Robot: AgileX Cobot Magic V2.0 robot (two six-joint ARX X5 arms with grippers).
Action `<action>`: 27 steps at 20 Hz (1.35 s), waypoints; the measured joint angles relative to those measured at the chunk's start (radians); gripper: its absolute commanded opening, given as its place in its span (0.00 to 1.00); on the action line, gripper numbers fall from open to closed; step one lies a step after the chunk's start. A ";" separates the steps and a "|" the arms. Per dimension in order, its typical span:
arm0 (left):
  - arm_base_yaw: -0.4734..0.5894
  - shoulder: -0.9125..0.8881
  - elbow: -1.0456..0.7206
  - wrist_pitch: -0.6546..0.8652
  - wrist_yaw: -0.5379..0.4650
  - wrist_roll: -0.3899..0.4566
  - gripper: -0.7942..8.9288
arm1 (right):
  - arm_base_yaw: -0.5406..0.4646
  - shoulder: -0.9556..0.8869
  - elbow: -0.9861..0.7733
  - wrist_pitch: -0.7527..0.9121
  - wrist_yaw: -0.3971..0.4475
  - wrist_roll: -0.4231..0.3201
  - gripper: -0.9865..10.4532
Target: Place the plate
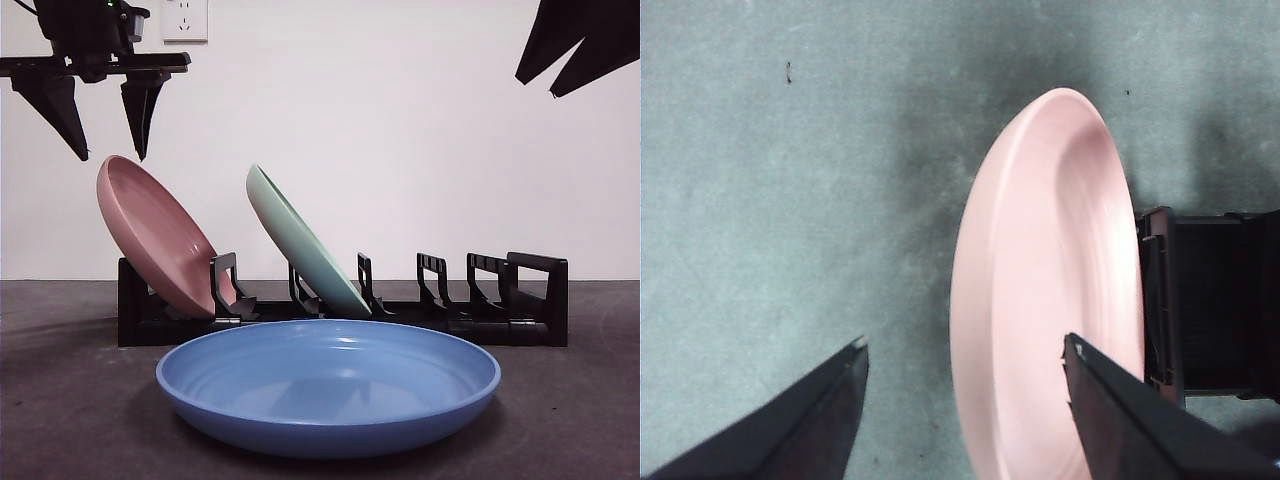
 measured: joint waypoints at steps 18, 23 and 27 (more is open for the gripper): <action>0.003 0.035 0.014 -0.016 -0.017 0.008 0.10 | 0.000 0.000 0.000 -0.018 0.000 0.000 0.30; 0.003 0.035 0.122 -0.086 -0.037 0.030 0.10 | 0.000 0.000 0.000 -0.033 0.000 0.000 0.30; 0.002 0.035 0.231 -0.181 -0.129 0.061 0.10 | 0.000 0.000 0.000 -0.039 0.000 0.000 0.30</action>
